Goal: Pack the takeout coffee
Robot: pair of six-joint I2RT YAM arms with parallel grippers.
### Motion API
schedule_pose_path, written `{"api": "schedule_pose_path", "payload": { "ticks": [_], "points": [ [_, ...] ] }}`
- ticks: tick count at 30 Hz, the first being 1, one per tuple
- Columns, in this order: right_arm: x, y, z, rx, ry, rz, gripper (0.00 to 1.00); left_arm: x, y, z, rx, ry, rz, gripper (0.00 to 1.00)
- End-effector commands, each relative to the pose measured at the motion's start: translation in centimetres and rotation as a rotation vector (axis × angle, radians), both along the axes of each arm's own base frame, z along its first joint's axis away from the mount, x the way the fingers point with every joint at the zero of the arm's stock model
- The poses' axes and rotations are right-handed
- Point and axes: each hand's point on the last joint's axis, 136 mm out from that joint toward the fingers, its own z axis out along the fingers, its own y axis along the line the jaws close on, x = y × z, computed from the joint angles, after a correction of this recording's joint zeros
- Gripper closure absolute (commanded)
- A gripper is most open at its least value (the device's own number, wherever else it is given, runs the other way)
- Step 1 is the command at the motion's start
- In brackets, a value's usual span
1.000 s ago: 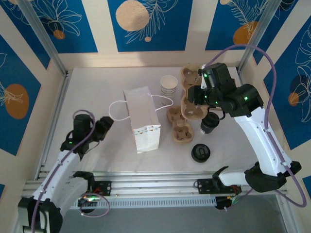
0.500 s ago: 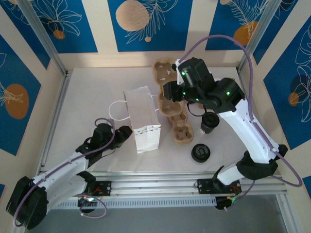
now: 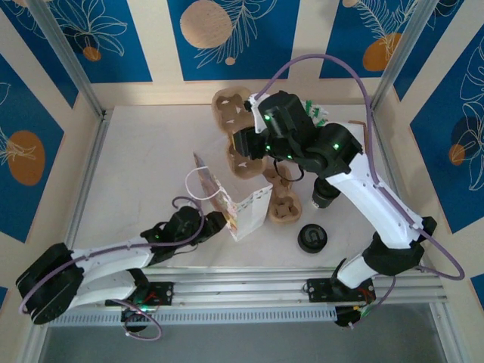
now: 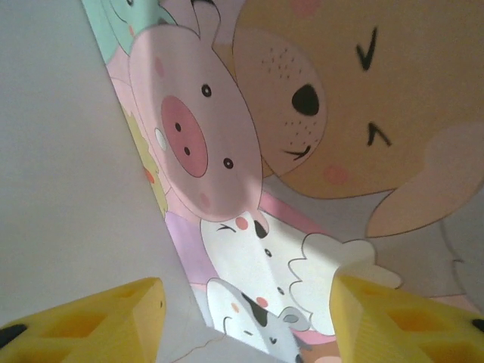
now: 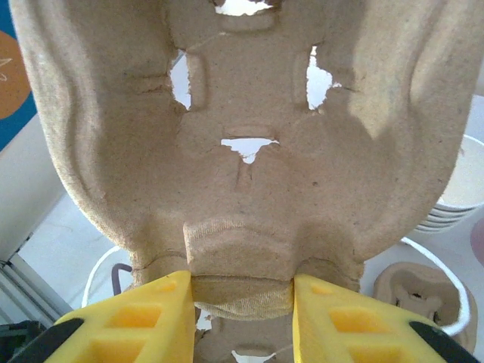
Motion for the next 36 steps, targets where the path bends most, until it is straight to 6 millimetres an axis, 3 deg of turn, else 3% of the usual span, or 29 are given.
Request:
{"api": "schedule_pose_path", "payload": {
  "ticks": [1,5,9,14,21,31,36],
  "points": [
    [0.3,1.6,-0.5,-0.025,-0.039,0.076,0.65,0.7,-1.6,1.8,-0.046,-0.047,0.026,0.43],
    [0.3,2.6,-1.8,-0.047,-0.033,0.142,0.65,0.4,-0.8,1.3,0.009,-0.040,0.036,0.43],
    [0.1,3.5,-3.3,-0.066,-0.005,0.197,0.66,0.1,2.5,1.3,0.116,-0.054,0.108,0.43],
    [0.3,4.1,-4.6,-0.087,0.013,0.225,0.66,-0.1,6.5,3.0,0.287,-0.124,0.144,0.39],
    [0.6,4.1,-6.2,-0.101,0.042,0.242,0.66,0.0,10.2,5.9,0.468,-0.215,0.169,0.34],
    [0.3,3.1,-8.4,-0.160,0.079,0.222,0.67,1.1,13.2,11.0,0.671,-0.340,0.156,0.32],
    [0.2,2.6,-9.1,-0.194,0.092,0.208,0.67,1.9,14.5,11.9,0.693,-0.291,0.153,0.32]
  ]
}}
